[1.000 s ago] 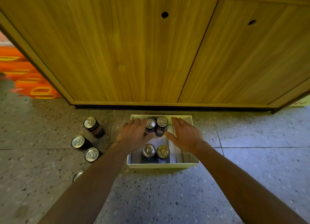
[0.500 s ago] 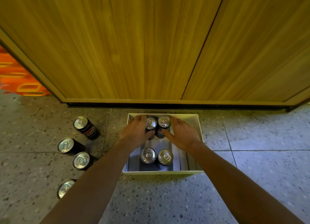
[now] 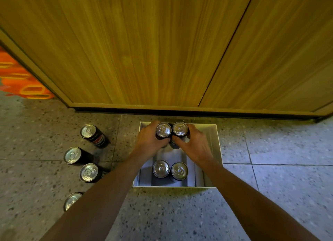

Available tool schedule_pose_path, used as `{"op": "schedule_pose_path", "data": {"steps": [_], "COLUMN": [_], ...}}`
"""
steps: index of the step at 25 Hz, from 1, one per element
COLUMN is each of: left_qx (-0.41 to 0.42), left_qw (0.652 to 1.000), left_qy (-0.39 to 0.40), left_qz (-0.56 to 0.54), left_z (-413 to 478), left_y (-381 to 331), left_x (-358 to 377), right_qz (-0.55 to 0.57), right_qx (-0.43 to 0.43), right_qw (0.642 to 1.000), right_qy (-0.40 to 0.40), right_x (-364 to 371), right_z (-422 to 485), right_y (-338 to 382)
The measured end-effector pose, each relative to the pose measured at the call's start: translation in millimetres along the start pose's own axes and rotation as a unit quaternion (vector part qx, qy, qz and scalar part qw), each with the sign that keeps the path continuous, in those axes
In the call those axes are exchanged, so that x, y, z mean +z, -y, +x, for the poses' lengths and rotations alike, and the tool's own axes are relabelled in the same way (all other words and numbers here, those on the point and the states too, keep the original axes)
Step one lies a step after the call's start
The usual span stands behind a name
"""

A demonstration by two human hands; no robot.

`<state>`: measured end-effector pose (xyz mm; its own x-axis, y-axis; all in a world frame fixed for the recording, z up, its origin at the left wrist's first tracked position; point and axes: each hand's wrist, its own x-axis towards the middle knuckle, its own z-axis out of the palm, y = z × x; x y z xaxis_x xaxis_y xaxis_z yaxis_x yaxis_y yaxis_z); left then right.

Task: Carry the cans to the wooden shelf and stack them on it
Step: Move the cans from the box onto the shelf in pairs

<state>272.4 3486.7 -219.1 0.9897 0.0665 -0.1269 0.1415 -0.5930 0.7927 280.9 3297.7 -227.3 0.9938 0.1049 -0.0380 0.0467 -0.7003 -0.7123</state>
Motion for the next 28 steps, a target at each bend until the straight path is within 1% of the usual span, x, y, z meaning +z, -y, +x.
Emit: {"op": "schedule_pose_path", "data": {"steps": [2,5,8,12,16,19,23,26,28], "left_qx": [0.009,0.04,0.056,0.076,0.117,0.143,0.179,0.204,0.208], "left_qw": [1.0,0.999,0.998,0.997,0.993,0.989,0.983,0.979,0.977], "left_qy": [0.006,0.023,0.019,0.023,0.024,0.024,-0.005,-0.026,-0.035], "left_qz": [-0.01,-0.024,-0.029,-0.013,-0.014,-0.025,-0.038,-0.009,-0.015], "left_z": [-7,-22,-43,-72,-89,-92,-86,-76,-62], "left_y": [-30,-100,-202,-362,-508,-597,-678,-722,-740], "left_x": [-28,-90,-178,-311,-439,-516,-585,-617,-628], "right_qz": [0.01,0.022,0.014,0.017,0.034,0.028,0.04,0.034,0.026], "right_qx": [-0.007,-0.019,-0.042,-0.066,-0.073,-0.099,-0.131,-0.149,-0.158], "right_qw": [1.0,0.999,0.999,0.998,0.996,0.992,0.984,0.979,0.978], "right_qy": [-0.01,-0.013,-0.012,-0.006,-0.035,-0.073,-0.111,-0.133,-0.136], "right_x": [-23,-85,-179,-323,-451,-527,-596,-632,-651], "right_z": [-5,-16,-23,-35,-38,-33,-14,6,25], "right_y": [23,86,184,339,480,567,647,683,700]}}
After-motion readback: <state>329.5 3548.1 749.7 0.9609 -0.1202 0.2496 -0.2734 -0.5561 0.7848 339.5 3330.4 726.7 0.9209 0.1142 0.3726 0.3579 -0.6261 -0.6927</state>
